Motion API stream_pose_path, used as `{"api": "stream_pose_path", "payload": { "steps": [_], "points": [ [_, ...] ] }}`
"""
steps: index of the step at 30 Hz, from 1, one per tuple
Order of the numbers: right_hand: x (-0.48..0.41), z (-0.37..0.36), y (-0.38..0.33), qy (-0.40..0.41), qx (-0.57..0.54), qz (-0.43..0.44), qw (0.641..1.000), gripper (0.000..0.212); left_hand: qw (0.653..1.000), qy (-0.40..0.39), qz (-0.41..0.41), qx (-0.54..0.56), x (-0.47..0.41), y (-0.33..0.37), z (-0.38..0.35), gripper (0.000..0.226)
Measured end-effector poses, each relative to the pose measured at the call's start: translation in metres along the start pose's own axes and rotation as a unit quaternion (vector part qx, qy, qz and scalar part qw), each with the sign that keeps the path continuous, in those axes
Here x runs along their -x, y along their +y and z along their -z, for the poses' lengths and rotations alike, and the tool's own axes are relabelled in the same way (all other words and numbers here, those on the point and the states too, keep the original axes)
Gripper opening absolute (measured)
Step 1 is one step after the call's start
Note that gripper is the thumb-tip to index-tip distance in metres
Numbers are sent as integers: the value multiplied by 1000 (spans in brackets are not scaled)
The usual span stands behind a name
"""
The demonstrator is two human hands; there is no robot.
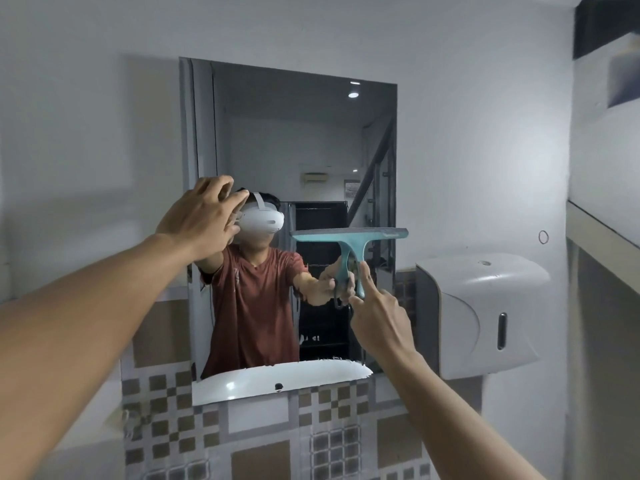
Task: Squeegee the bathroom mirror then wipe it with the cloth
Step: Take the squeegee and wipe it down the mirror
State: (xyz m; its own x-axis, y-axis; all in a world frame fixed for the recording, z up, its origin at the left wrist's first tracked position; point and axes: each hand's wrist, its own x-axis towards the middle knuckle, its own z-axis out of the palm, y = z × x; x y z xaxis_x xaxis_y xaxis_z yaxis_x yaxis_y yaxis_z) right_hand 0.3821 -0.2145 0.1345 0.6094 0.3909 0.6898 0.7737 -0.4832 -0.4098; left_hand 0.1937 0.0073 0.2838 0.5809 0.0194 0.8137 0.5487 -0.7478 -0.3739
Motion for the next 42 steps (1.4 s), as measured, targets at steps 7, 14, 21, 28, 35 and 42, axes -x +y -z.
{"api": "stream_pose_path", "payload": {
  "steps": [7,14,21,28,35,42],
  "points": [
    [14,-21,-23,-41,-157,-71,984,82,1000,9,-5,-2,-6,-9,2,70],
    [34,-38,-69,-34,-302,-111,946,77,1000,-6,5,17,-10,-11,0,67],
    [47,-66,-104,-33,-336,-97,936,77,1000,22,4,20,-17,-23,0,52],
    [74,-99,-129,-69,-298,-43,951,81,999,-2,3,37,-19,-29,-2,52],
    [82,-112,-139,-79,-285,-31,955,84,999,-25,8,36,-19,-28,3,58],
    [93,-107,-130,-102,-177,18,979,78,999,-18,6,35,-17,-28,2,60]
  ]
}}
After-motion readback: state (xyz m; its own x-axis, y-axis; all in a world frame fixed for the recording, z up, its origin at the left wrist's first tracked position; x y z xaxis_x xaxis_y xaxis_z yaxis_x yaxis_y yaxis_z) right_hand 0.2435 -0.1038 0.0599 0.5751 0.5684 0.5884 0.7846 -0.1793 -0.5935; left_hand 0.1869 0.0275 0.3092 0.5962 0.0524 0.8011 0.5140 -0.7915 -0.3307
